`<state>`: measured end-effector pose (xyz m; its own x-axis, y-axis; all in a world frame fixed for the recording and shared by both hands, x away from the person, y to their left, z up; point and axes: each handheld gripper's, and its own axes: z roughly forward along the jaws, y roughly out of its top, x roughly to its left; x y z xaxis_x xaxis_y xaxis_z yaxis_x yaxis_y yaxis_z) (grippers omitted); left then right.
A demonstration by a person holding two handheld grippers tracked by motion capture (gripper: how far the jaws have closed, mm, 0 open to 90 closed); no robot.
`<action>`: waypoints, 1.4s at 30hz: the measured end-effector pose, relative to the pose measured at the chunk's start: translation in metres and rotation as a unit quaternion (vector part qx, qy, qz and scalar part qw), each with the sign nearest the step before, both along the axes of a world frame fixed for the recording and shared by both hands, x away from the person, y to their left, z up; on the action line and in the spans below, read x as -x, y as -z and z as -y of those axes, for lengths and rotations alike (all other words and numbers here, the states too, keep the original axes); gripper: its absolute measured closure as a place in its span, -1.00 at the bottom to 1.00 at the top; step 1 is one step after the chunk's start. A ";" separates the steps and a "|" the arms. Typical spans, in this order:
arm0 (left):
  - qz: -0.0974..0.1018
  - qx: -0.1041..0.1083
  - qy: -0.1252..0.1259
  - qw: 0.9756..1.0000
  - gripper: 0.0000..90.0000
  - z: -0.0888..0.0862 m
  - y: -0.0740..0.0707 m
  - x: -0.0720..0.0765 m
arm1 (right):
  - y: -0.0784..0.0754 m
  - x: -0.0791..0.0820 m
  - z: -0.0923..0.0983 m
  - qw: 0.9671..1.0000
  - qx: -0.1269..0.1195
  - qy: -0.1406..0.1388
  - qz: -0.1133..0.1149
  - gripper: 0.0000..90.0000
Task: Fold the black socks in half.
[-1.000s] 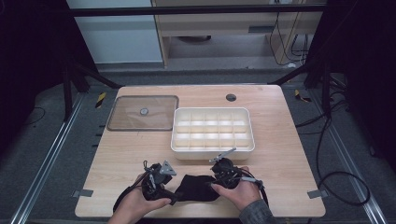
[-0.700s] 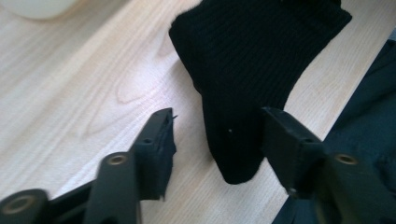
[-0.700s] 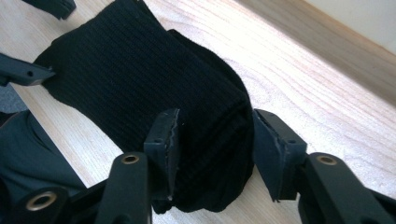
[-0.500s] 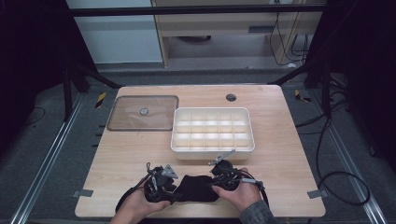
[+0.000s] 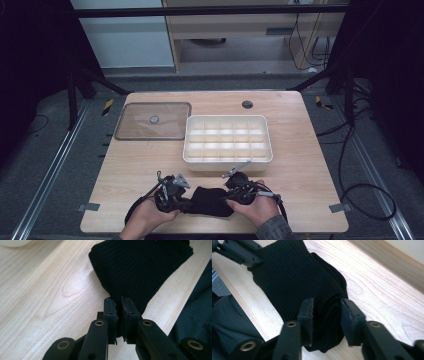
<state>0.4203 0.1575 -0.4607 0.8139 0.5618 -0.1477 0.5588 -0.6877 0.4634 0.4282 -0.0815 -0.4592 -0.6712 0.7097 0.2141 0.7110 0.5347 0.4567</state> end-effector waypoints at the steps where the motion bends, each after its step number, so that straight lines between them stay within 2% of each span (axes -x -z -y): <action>1: 0.001 0.001 -0.001 1.000 0.84 -0.002 -0.001 -0.001 | 0.000 0.000 0.000 1.000 -0.001 -0.001 0.000 0.34; 6: 0.002 -0.003 -0.009 1.000 0.85 -0.005 -0.001 -0.006 | 0.000 0.001 -0.002 1.000 0.000 -0.001 0.001 0.26; 18: 0.004 0.000 -0.007 1.000 0.87 -0.010 -0.005 -0.007 | 0.003 0.001 -0.004 1.000 -0.002 -0.004 0.004 0.32; 26: 0.005 0.001 -0.015 1.000 0.87 -0.018 -0.008 -0.010 | 0.002 0.002 -0.007 1.000 -0.005 0.000 0.002 0.18; 30: 0.008 0.001 -0.017 1.000 0.87 -0.020 -0.011 -0.010 | 0.001 0.004 -0.007 1.000 -0.002 -0.007 0.004 0.21; 35: 0.011 0.004 -0.011 1.000 0.87 -0.019 -0.016 -0.007 | 0.003 0.005 -0.010 1.000 0.000 -0.010 0.001 0.35; 42: 0.013 -0.002 -0.011 1.000 0.87 -0.021 -0.018 -0.010 | 0.006 0.004 -0.009 1.000 0.000 -0.010 -0.002 0.35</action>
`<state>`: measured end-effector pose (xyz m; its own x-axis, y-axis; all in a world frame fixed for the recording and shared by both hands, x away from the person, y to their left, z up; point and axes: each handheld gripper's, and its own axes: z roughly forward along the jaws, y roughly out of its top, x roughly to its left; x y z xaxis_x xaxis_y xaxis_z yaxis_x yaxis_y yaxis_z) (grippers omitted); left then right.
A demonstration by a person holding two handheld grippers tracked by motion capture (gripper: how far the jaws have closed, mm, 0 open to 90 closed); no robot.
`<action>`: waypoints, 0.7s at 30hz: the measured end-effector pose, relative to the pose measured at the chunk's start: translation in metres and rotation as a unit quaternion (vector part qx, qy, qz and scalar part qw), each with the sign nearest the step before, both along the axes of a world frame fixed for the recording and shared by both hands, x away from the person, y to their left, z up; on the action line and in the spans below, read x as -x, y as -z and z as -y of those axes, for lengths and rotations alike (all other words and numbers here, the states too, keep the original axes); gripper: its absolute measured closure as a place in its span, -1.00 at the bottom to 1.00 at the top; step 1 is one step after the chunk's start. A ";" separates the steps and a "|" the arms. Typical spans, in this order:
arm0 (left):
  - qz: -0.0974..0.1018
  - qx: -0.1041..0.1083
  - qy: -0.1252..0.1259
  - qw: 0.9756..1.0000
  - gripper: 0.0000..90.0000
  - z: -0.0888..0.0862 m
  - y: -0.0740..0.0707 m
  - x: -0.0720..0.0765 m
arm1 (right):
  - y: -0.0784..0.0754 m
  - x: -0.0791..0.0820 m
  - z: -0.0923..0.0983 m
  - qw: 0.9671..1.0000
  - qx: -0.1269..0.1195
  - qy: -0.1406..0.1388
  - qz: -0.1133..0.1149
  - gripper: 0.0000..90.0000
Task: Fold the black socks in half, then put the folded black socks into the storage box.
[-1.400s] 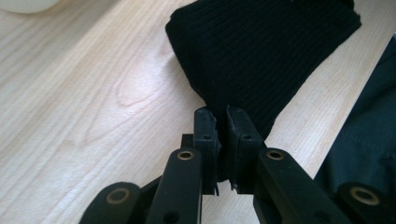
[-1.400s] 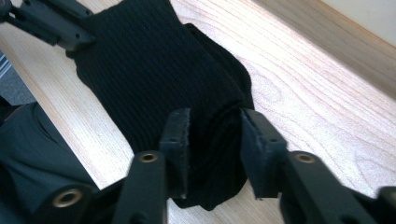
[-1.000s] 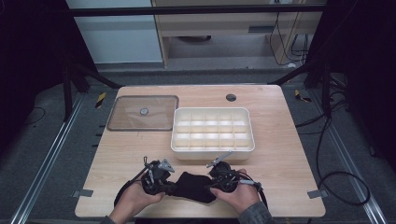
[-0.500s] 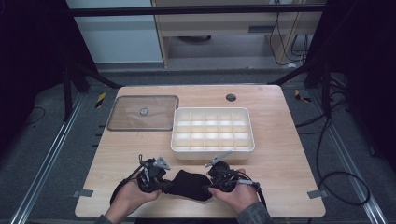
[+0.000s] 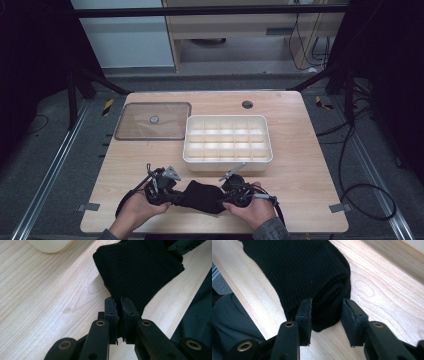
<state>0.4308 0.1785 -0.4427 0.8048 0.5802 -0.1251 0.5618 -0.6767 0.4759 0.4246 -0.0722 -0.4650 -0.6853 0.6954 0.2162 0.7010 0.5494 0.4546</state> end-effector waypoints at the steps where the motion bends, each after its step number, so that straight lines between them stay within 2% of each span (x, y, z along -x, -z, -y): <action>1: 0.001 -0.001 -0.001 1.000 0.87 0.000 0.000 0.000 | 0.000 0.000 0.000 1.000 0.000 -0.001 0.000 0.34; 8: 0.004 0.000 -0.002 1.000 0.87 0.000 -0.004 -0.001 | -0.001 0.002 0.001 1.000 0.000 -0.003 0.000 0.36; 21: 0.013 -0.001 0.013 1.000 0.87 0.008 -0.017 0.000 | 0.001 -0.002 -0.001 1.000 -0.001 -0.005 -0.003 0.49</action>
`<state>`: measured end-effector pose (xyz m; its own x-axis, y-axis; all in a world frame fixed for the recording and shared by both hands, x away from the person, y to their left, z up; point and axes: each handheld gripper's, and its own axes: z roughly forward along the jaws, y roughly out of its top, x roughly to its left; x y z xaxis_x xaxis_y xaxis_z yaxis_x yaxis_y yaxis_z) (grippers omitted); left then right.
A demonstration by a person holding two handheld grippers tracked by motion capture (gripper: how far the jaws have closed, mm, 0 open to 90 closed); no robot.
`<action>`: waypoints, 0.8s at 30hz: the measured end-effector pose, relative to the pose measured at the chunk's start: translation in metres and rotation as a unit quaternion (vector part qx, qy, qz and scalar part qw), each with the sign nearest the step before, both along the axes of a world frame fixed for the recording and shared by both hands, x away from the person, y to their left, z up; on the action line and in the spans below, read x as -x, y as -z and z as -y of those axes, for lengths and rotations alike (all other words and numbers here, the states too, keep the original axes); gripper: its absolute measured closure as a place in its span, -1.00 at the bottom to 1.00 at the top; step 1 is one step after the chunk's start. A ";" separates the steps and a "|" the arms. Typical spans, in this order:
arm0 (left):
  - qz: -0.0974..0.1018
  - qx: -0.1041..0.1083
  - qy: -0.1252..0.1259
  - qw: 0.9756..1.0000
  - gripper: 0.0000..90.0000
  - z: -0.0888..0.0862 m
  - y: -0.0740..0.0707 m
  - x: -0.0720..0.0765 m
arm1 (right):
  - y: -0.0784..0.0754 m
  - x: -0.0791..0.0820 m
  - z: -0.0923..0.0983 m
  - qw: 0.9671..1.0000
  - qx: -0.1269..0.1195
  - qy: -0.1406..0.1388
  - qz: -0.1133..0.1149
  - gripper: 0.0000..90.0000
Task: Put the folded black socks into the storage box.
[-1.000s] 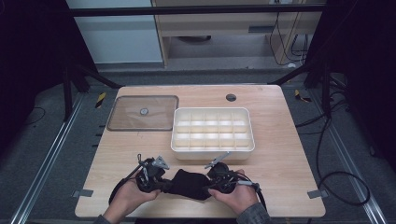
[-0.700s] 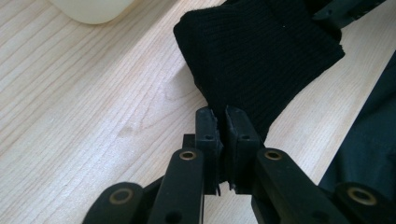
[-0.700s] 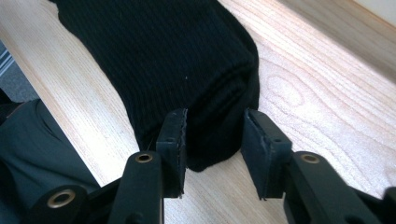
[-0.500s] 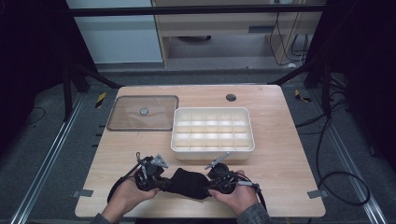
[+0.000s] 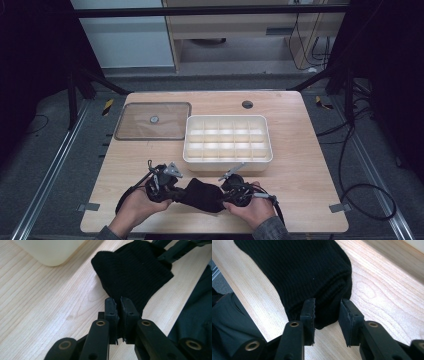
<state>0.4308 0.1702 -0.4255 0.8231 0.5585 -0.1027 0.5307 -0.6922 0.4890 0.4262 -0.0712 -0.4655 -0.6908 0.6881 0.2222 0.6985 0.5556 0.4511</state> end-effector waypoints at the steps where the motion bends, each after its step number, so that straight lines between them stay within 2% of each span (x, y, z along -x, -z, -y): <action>1: 0.002 0.000 0.001 1.000 0.87 0.001 0.000 0.001 | 0.000 0.000 0.000 1.000 0.001 -0.001 0.002 0.50; 10: 0.007 0.008 0.014 1.000 0.89 0.012 -0.005 0.002 | 0.001 -0.002 -0.002 1.000 -0.003 -0.001 0.002 0.56; 18: 0.009 -0.004 0.012 1.000 0.90 0.011 -0.005 0.001 | -0.008 0.002 0.005 1.000 -0.012 0.010 0.011 0.34; 20: 0.008 -0.005 0.010 1.000 0.90 0.008 -0.005 0.001 | -0.011 0.004 0.009 1.000 -0.017 0.008 0.018 0.39; 24: 0.008 -0.007 0.008 1.000 0.90 0.004 -0.005 -0.001 | -0.010 0.003 0.010 1.000 -0.017 0.004 0.013 0.52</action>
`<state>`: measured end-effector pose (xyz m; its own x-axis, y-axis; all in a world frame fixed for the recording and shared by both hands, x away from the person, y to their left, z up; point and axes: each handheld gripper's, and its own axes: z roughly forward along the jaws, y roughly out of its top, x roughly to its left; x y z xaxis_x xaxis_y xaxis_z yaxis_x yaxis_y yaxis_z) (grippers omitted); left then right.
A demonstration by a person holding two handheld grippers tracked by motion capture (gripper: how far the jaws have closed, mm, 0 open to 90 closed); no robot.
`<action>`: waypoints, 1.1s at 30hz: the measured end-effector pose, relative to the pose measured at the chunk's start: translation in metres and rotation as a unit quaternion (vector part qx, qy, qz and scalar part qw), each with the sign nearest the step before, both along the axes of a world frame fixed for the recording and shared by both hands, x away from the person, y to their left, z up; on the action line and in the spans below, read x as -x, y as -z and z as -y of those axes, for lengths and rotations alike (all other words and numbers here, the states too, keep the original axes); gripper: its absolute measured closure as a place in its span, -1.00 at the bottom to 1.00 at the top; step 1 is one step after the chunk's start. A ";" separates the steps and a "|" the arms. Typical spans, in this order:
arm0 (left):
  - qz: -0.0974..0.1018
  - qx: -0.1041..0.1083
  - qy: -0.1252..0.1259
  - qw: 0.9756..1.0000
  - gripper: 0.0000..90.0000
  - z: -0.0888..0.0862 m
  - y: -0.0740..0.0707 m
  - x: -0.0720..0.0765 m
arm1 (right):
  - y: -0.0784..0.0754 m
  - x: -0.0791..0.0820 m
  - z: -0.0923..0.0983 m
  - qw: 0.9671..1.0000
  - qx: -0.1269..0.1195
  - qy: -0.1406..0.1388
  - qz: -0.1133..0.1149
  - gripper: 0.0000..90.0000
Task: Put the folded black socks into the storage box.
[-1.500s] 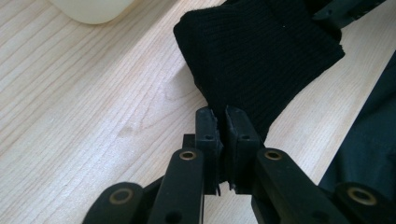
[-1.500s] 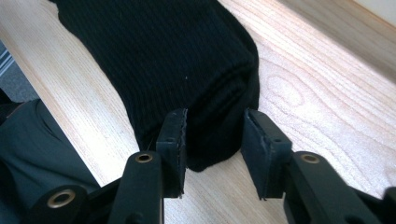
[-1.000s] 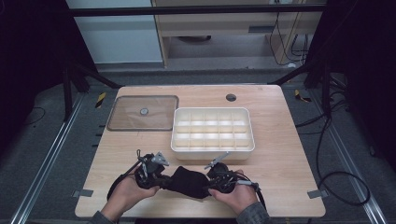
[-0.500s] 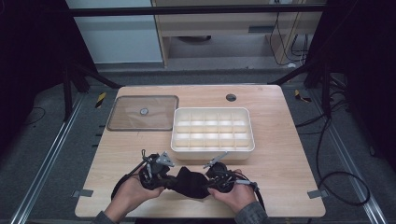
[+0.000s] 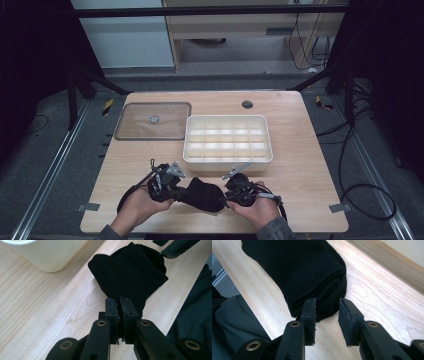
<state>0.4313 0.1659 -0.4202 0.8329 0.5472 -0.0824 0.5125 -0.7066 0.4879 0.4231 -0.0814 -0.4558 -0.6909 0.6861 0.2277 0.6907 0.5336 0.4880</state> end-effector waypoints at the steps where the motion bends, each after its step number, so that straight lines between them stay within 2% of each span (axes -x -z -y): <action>1: 0.000 0.000 0.000 1.000 0.90 0.000 0.000 0.000 | 0.001 0.000 -0.001 1.000 0.001 -0.001 -0.001 0.54; 6: 0.000 0.009 0.009 1.000 0.90 0.006 -0.002 0.001 | 0.009 -0.002 -0.005 1.000 0.004 -0.005 -0.010 0.62; 11: 0.001 0.022 0.025 0.999 0.89 0.022 -0.006 0.005 | 0.013 -0.002 -0.005 1.000 0.005 -0.006 -0.013 0.66; 17: -0.003 0.032 0.041 0.999 0.89 0.044 -0.004 0.004 | 0.018 -0.003 -0.003 1.000 -0.004 -0.005 -0.018 0.71; 22: -0.011 0.025 0.059 0.998 0.89 0.061 0.002 0.007 | 0.020 -0.002 -0.001 1.000 -0.015 -0.002 -0.022 0.67; 25: -0.011 0.010 0.072 0.997 0.89 0.072 0.007 0.007 | 0.019 0.000 0.003 1.000 -0.021 -0.003 -0.015 0.58; 29: -0.015 0.006 0.078 0.997 0.89 0.081 0.012 0.006 | 0.014 0.004 0.014 1.000 -0.029 -0.002 -0.008 0.52; 33: -0.020 0.003 0.080 0.997 0.89 0.086 0.016 0.004 | 0.012 0.006 0.026 1.000 -0.028 0.009 -0.011 0.49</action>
